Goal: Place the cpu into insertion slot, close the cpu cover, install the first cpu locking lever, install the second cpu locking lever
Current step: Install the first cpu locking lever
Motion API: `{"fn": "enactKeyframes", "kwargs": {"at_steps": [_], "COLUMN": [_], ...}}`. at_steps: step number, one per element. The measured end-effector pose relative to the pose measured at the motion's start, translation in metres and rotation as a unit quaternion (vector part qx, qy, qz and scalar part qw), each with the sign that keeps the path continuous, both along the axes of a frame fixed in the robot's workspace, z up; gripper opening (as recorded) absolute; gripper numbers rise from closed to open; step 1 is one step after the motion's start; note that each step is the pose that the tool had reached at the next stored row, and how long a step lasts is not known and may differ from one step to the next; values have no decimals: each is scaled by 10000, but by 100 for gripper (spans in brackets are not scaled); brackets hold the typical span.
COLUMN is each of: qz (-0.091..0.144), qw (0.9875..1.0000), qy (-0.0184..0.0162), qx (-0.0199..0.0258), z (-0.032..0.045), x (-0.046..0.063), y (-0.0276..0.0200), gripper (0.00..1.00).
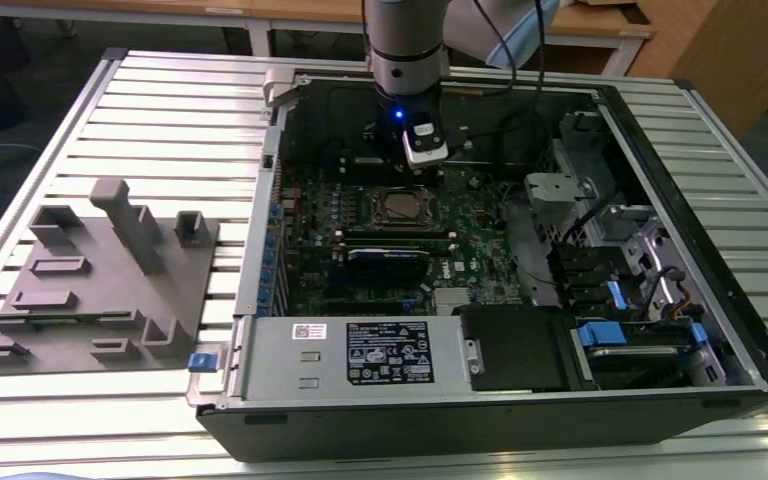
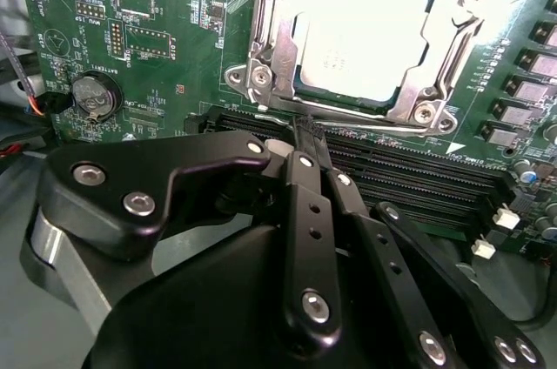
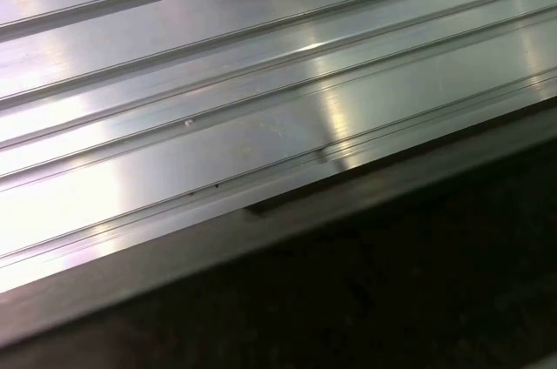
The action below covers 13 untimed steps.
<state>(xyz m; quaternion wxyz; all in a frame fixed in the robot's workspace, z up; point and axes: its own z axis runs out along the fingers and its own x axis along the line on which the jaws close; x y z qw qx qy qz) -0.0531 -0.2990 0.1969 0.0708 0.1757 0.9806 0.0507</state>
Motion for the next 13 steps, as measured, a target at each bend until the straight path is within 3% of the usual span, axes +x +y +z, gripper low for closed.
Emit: {"fn": "enactKeyframes", "kwargs": {"at_steps": [13], "qz": [196], "qw": [9998], "qy": [-7], "qx": [2], "z": [-7], "x": [0], "y": [-24], "gripper": [11]}}
